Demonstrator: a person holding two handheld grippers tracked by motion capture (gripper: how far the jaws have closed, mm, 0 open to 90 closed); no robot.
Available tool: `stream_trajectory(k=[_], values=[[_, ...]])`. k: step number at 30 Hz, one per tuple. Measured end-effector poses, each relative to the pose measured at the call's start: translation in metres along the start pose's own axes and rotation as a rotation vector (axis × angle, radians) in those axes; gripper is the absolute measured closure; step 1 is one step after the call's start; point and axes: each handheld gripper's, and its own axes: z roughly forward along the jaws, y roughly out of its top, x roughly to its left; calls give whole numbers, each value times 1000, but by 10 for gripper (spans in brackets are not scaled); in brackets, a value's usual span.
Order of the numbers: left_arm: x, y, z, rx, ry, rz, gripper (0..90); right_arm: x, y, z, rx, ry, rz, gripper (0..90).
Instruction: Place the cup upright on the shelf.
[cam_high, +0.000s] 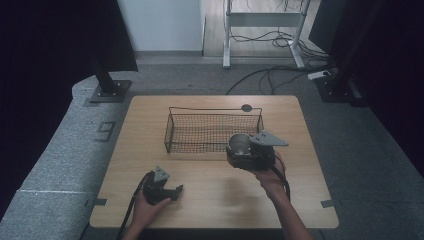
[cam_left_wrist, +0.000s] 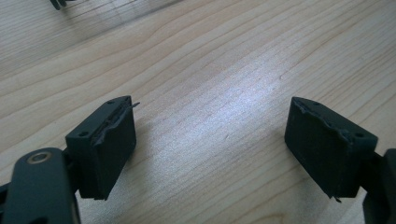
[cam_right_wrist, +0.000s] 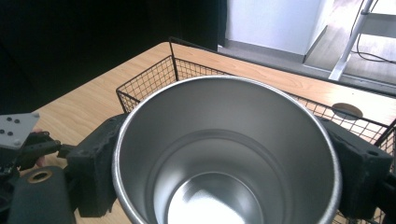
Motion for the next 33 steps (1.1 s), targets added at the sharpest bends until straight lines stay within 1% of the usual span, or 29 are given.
stream_trajectory(k=[3,10,17,27,33], values=[[0,0,0,0,0,0,166,0,2,2,-1,1,6,133],[0,0,0,0,0,0,166,0,13,9,-6,-2,-2,133],[0,0,0,0,0,0,166,-1,18,17,-1,-5,3,133],[0,0,0,-1,0,0,166,-7,27,27,2,-20,10,133],[0,0,0,0,0,0,166,-11,29,32,8,-27,16,133]])
